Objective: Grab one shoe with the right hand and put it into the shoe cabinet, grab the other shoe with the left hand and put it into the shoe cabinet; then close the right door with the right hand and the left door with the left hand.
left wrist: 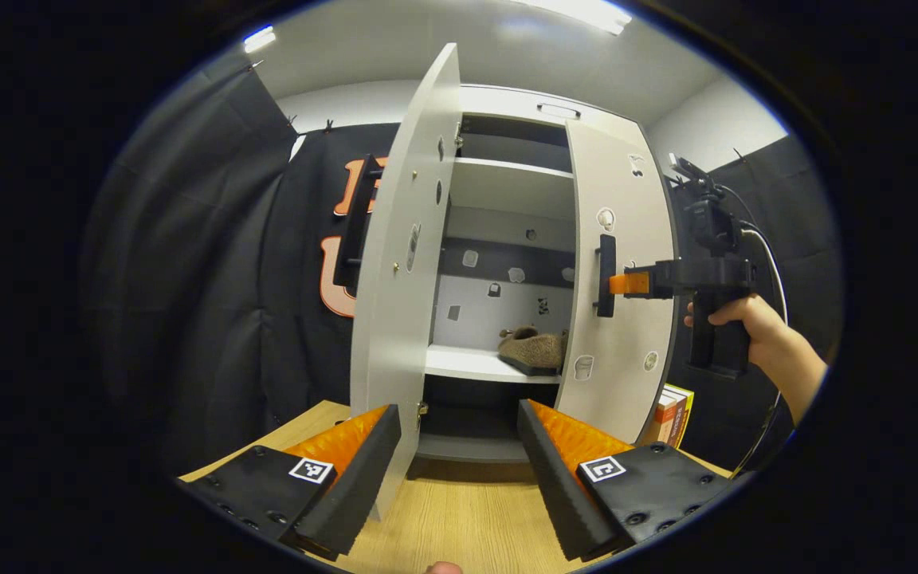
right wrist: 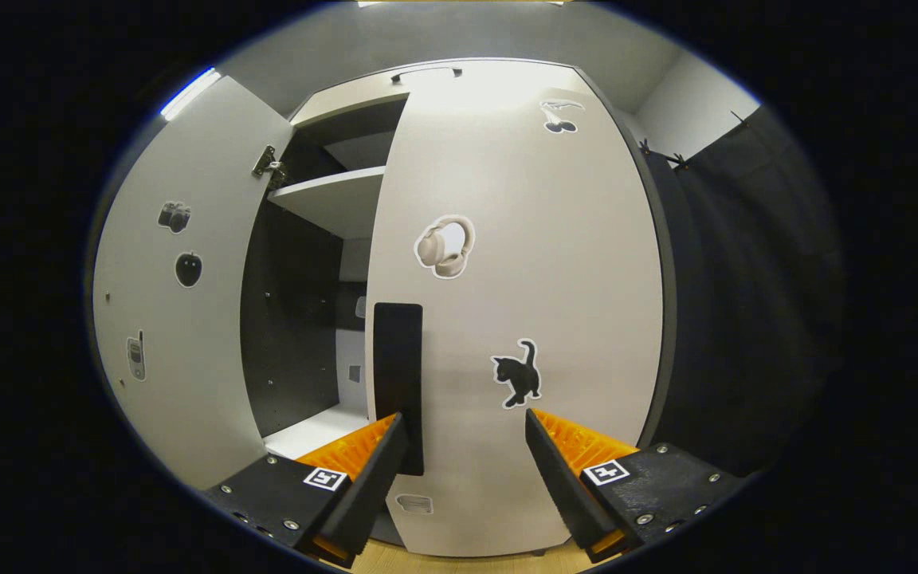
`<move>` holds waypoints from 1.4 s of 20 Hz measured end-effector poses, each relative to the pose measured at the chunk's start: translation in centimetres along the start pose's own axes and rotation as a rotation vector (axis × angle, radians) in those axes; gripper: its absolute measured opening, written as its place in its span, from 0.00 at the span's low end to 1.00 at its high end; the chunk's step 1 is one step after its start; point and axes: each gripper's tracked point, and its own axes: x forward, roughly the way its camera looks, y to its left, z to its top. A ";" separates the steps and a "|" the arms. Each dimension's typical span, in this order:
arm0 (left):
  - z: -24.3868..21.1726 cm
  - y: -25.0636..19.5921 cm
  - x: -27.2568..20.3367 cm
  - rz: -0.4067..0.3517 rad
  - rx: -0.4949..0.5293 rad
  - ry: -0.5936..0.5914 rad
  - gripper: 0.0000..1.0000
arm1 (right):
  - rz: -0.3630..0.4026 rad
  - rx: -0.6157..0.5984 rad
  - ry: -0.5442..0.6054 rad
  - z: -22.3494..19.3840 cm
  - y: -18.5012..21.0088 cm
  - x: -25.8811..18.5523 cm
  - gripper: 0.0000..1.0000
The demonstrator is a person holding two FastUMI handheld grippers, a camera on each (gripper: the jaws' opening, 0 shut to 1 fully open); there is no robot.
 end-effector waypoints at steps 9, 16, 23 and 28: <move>6.3 11.7 1.2 0.211 -0.022 -0.049 0.99 | -0.022 0.033 -0.030 0.3 -2.4 -6.7 0.92; 11.8 18.0 6.5 0.290 0.013 -0.106 0.94 | -0.086 0.014 -0.014 -2.4 -5.8 -12.2 0.92; 13.1 17.1 8.6 0.294 0.090 -0.144 0.96 | -0.098 0.040 -0.024 -3.5 -7.0 -14.1 0.92; 12.5 16.1 8.8 0.247 0.048 -0.113 0.91 | -0.086 0.046 -0.018 -3.8 -7.3 -14.1 0.92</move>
